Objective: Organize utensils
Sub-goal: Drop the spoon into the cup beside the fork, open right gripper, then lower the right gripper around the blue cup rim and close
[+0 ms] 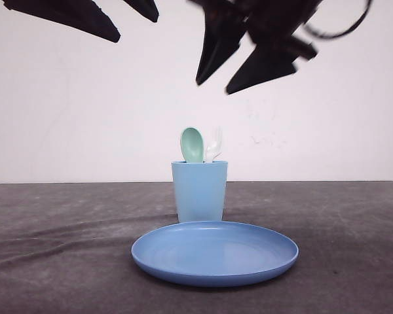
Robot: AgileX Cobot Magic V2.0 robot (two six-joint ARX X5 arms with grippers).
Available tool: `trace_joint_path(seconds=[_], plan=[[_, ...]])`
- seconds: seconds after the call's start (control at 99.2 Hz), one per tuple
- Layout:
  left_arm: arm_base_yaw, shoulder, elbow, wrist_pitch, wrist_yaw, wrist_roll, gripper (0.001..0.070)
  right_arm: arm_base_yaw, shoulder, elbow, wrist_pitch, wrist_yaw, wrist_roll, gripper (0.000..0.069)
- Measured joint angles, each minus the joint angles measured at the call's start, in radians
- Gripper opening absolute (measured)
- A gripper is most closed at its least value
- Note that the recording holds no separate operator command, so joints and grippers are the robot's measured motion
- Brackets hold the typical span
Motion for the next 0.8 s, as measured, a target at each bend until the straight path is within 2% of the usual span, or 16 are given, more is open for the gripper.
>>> trace_joint_path(seconds=[0.071,0.141,0.423,0.484,0.544,0.796], plan=[[0.0,0.0,0.0,0.0,0.0,0.0,0.0294,0.01,-0.031,0.0,-0.058,0.001,0.004,0.0542],[0.0,0.0,0.0,0.0,0.0,0.0,0.0294,0.023,-0.048,0.0,-0.109,0.0,0.011,0.0595],[0.0,0.0,0.0,0.0,-0.003,0.0,0.0294,0.063,-0.002,0.0,-0.277,0.036,0.098,0.0624],[0.0,0.0,0.0,0.0,-0.004,0.0,0.0294,0.068,0.022,0.0,-0.278,0.052,0.116,0.0639],[0.0,0.0,0.0,0.0,-0.004,0.0,0.0294,0.068,0.051,0.0,-0.277,0.061,0.137,0.0682],[0.0,0.0,0.0,0.0,-0.004,0.0,0.0294,0.068,0.186,0.0,-0.177,0.07,0.177,0.0681]])
